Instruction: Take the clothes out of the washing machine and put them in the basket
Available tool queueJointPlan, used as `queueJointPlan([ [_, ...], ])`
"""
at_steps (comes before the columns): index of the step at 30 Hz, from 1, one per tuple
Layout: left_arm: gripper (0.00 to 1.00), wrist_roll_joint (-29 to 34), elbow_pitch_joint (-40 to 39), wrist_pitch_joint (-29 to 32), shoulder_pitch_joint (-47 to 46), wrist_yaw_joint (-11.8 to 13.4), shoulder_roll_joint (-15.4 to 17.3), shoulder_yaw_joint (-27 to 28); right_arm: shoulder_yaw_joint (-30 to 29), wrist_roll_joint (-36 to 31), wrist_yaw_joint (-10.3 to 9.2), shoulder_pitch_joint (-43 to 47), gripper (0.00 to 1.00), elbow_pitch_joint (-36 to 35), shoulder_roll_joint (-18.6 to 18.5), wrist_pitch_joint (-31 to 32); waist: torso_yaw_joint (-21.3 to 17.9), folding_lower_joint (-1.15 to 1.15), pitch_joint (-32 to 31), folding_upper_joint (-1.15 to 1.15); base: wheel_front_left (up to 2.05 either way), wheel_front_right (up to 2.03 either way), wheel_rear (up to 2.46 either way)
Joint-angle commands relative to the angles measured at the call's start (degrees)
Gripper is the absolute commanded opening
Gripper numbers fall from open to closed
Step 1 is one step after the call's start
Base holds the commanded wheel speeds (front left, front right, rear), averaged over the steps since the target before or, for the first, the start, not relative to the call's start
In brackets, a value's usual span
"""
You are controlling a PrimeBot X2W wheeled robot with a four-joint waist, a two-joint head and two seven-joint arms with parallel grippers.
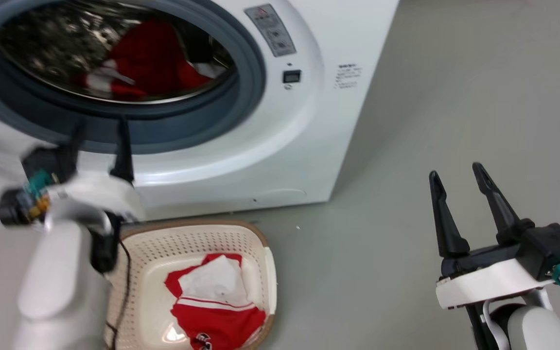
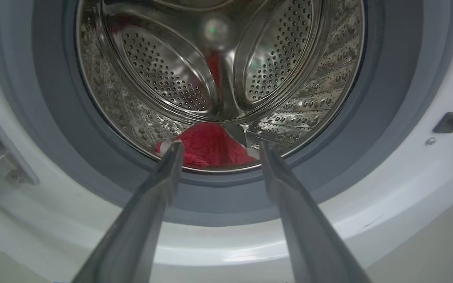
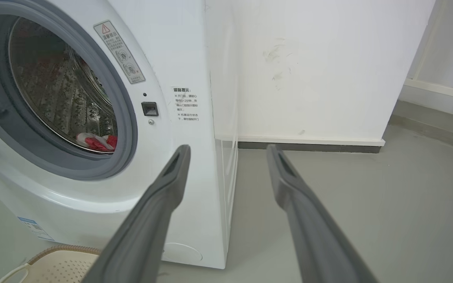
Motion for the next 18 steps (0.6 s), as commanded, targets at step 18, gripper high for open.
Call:
queueJointPlan([
  [18, 1.00, 5.5, 12.4, 21.3, -30.7, -2.6, 18.4, -2.9, 4.0, 6.6, -0.05, -8.0, 1.00, 6.6, 0.0, -7.2, -14.3, 0.01, 19.0, 0.00, 0.00, 0.00, 0.00],
])
